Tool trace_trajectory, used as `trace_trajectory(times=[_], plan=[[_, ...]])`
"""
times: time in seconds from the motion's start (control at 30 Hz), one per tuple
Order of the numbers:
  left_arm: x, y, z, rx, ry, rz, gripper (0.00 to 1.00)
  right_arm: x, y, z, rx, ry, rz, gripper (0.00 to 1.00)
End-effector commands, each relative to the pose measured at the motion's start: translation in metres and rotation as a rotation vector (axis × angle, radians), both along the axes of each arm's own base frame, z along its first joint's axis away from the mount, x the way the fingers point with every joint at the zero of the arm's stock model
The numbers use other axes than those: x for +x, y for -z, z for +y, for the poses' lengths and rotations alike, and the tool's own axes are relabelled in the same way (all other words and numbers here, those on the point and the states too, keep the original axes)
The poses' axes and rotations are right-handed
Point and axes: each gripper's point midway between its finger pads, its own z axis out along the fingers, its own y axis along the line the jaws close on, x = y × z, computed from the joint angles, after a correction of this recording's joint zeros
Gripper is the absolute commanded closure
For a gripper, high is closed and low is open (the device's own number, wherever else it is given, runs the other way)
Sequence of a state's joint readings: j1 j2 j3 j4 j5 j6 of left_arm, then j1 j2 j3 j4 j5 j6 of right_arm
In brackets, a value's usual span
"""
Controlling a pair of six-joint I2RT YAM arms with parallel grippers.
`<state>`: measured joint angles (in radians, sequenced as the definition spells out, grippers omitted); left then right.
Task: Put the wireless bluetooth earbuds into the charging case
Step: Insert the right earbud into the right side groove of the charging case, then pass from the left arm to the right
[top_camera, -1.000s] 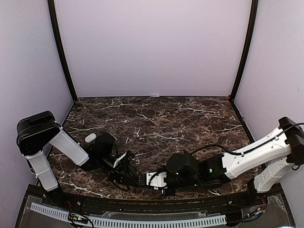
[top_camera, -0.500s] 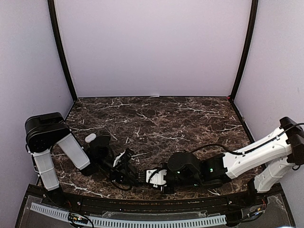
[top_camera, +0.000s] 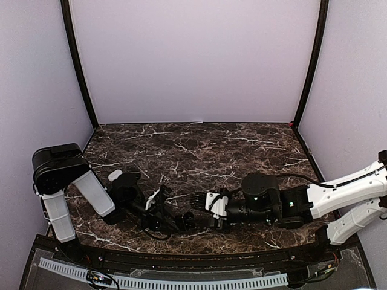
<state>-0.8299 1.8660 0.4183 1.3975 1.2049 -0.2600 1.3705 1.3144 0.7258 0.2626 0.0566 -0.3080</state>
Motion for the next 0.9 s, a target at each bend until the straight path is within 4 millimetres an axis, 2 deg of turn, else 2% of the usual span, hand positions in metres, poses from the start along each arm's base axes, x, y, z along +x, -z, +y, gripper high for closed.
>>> trace_trajectory(times=[0.0,0.13,0.4,0.73,0.87], plan=[[0.003,-0.013,-0.003,-0.037,-0.018,-0.045,1.00,0.000,-0.018,-0.009,0.092,-0.045,0.107,0.50],[0.007,-0.012,-0.005,-0.028,-0.045,-0.070,1.00,0.025,-0.025,-0.023,0.146,0.003,0.232,0.46],[0.013,-0.013,-0.007,-0.024,-0.093,-0.097,1.00,0.056,-0.014,-0.036,0.168,0.115,0.407,0.45],[0.021,-0.015,-0.010,-0.031,-0.162,-0.141,1.00,0.087,-0.007,-0.066,0.215,0.349,0.437,0.43],[0.026,-0.015,-0.011,-0.027,-0.192,-0.153,1.00,0.099,-0.003,-0.073,0.222,0.442,0.463,0.40]])
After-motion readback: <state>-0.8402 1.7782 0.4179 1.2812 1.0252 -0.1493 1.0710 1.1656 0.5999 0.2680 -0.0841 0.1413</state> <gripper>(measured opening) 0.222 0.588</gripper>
